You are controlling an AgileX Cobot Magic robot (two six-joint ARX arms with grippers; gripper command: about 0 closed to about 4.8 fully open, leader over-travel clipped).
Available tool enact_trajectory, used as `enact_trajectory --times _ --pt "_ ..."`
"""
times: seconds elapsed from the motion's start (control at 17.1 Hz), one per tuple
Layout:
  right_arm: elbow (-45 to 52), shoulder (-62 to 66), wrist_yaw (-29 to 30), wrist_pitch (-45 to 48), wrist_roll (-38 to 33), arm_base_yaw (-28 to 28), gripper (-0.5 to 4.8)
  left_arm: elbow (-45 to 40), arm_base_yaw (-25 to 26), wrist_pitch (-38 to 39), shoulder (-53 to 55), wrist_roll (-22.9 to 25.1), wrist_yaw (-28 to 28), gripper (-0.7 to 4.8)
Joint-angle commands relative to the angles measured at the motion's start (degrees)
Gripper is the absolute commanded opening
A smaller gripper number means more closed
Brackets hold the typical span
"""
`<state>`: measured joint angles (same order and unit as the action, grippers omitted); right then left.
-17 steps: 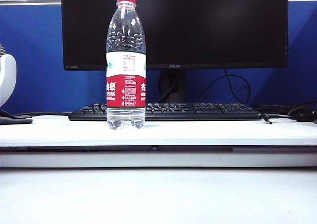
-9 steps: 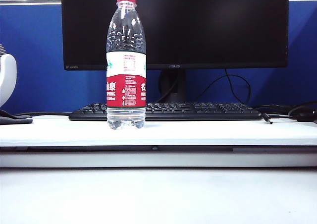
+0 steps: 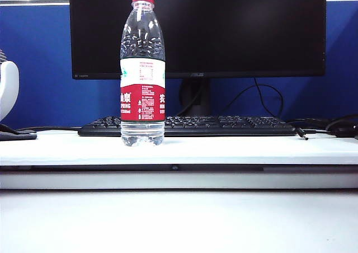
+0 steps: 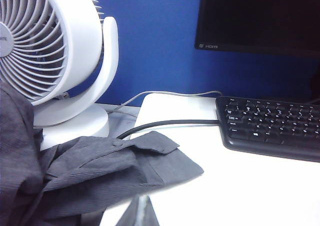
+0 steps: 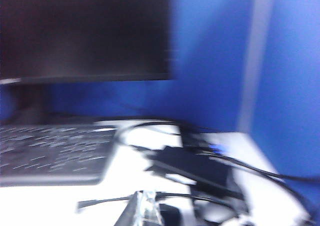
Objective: Unscrew the cap from the plastic bottle on the table.
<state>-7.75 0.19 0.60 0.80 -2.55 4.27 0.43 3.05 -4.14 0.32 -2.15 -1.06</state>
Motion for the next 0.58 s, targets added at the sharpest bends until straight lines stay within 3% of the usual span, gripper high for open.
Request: enact_trajectory --times 0.06,0.41,0.58 --pt "1.27 -0.09 0.83 0.98 -0.48 1.57 -0.01 0.0 0.13 -0.61 -0.13 0.22 -0.22 -0.05" --pt "7.52 -0.09 0.42 -0.2 -2.34 1.46 -0.01 0.0 0.13 -0.63 -0.13 0.22 -0.24 -0.05" --pt "7.52 -0.09 -3.41 2.93 -1.75 -2.69 -0.01 0.0 0.13 -0.61 -0.13 0.22 -0.24 -0.05"
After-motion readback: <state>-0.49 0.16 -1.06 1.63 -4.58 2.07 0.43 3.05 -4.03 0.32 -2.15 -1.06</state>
